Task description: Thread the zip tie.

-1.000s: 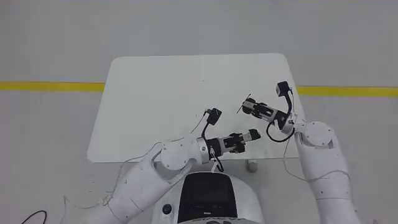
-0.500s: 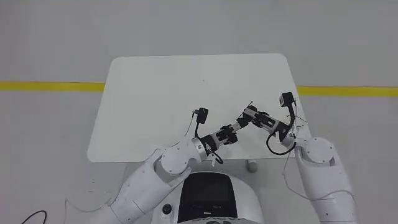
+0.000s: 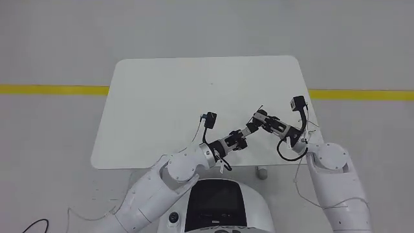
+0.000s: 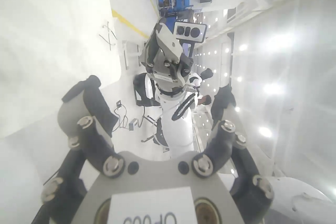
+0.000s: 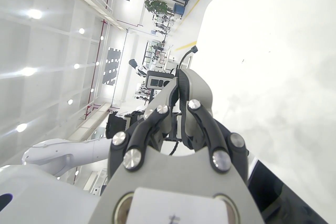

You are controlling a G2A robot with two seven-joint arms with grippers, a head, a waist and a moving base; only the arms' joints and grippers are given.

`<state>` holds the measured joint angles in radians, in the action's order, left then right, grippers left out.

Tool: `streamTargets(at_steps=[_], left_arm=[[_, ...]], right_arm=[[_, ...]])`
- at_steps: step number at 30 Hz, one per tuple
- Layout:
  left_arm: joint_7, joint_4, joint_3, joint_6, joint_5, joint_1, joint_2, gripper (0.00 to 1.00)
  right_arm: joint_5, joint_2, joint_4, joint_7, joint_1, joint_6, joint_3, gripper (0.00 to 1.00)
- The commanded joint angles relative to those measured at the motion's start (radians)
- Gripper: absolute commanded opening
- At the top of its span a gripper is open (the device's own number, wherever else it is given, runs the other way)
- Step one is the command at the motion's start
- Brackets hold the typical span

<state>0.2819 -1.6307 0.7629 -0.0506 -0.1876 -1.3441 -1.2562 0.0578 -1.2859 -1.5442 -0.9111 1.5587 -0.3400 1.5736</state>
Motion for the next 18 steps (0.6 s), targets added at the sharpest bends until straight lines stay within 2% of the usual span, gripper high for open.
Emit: streamTargets(at_steps=[1, 14, 18], left_arm=[[0.000, 0.000, 0.000, 0.000, 0.000, 0.000, 0.000, 1.00], [0.000, 0.000, 0.000, 0.000, 0.000, 0.000, 0.000, 1.00], [0.000, 0.000, 0.000, 0.000, 0.000, 0.000, 0.000, 1.00]], right_arm=[[0.000, 0.000, 0.000, 0.000, 0.000, 0.000, 0.000, 0.00], [0.002, 0.000, 0.000, 0.003, 0.001, 0.001, -0.001, 0.00], [0.066, 0.006, -0.012, -0.050, 0.022, 0.000, -0.005, 0.00]])
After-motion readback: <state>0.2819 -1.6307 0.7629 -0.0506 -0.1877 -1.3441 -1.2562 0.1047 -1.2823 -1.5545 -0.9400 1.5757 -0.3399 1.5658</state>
